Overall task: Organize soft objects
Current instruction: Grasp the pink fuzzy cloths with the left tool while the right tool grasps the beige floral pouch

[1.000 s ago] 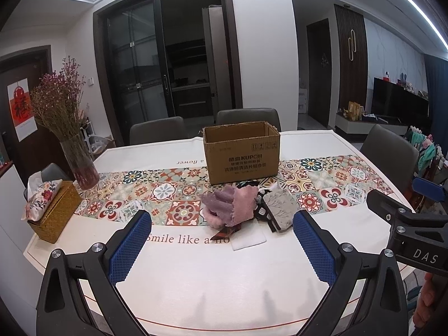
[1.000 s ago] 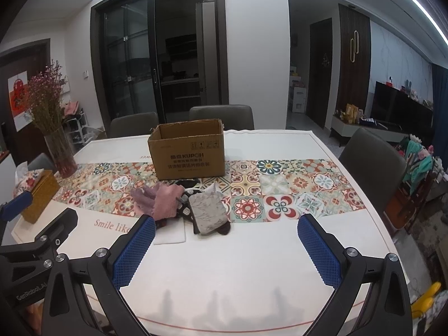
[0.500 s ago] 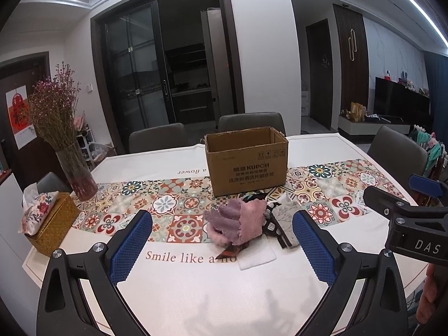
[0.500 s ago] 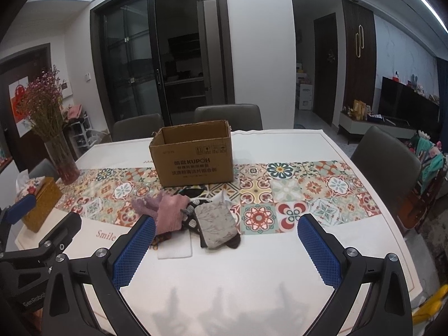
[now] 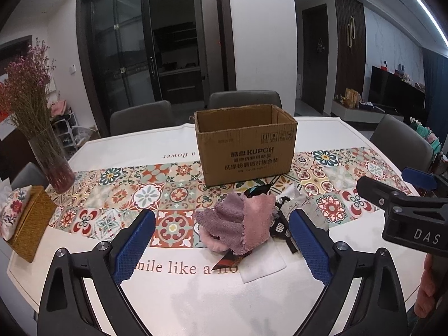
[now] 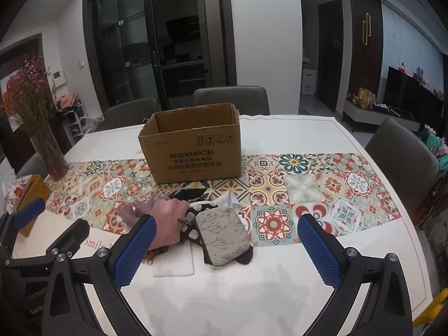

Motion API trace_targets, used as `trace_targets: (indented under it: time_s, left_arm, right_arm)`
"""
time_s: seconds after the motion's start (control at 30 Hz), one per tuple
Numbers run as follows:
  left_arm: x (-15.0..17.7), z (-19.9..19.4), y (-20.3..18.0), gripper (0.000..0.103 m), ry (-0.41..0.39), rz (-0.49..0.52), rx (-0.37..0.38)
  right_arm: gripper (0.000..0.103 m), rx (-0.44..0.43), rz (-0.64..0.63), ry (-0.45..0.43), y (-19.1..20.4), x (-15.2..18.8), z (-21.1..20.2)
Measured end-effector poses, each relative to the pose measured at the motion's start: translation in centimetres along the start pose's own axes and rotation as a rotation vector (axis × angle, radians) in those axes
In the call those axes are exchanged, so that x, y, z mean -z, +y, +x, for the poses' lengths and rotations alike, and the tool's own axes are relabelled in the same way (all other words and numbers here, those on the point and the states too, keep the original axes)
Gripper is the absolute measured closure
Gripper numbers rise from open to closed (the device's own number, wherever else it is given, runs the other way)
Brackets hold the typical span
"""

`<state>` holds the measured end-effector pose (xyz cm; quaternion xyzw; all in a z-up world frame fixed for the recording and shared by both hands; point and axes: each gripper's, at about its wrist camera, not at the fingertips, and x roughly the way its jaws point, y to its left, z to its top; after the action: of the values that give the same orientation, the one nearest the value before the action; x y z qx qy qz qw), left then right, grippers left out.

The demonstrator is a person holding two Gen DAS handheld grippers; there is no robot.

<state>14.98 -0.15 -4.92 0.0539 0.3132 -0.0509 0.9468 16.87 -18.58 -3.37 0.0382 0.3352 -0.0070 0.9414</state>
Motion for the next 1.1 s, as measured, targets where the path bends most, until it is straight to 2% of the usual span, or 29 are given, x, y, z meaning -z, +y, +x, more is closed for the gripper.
trace_targets:
  time_s: [0.2, 0.33, 0.47, 0.63, 0.77, 0.93, 1.1]
  left_arm:
    - [0.3, 2.2, -1.1, 0.006, 0.022, -0.037, -0.047]
    - [0.9, 3.7, -2.0, 0.006, 0.042, -0.089, -0.078]
    - [1.4, 5.5, -3.1, 0.007, 0.05, -0.1, -0.115]
    - [1.7, 7.7, -3.9, 0.009, 0.057, -0.114, -0.155]
    - [2.4, 9.6, -4.3, 0.012, 0.077, -0.133, -0.176]
    - [3.5, 11.6, -4.4, 0.017, 0.114, -0.154, -0.196]
    - [4.2, 13.0, -4.6, 0.02, 0.134, -0.169, -0.196]
  right_arm:
    - [0.002, -0.012, -0.011, 0.011, -0.5, -0.6, 2.6]
    - [0.004, -0.066, -0.034, 0.028, -1.4, -1.1, 5.0]
    - [0.006, -0.13, -0.062, 0.052, -2.2, -1.3, 7.4]
    - [0.014, -0.209, -0.059, 0.097, -3.1, -0.7, 10.6]
    - [0.016, -0.262, -0.038, 0.142, -4.0, 0.0, 13.1]
    - [0.026, -0.296, -0.039, 0.178, -4.4, 1.0, 15.9]
    - [0.032, -0.322, -0.044, 0.223, -4.4, 2.0, 18.2]
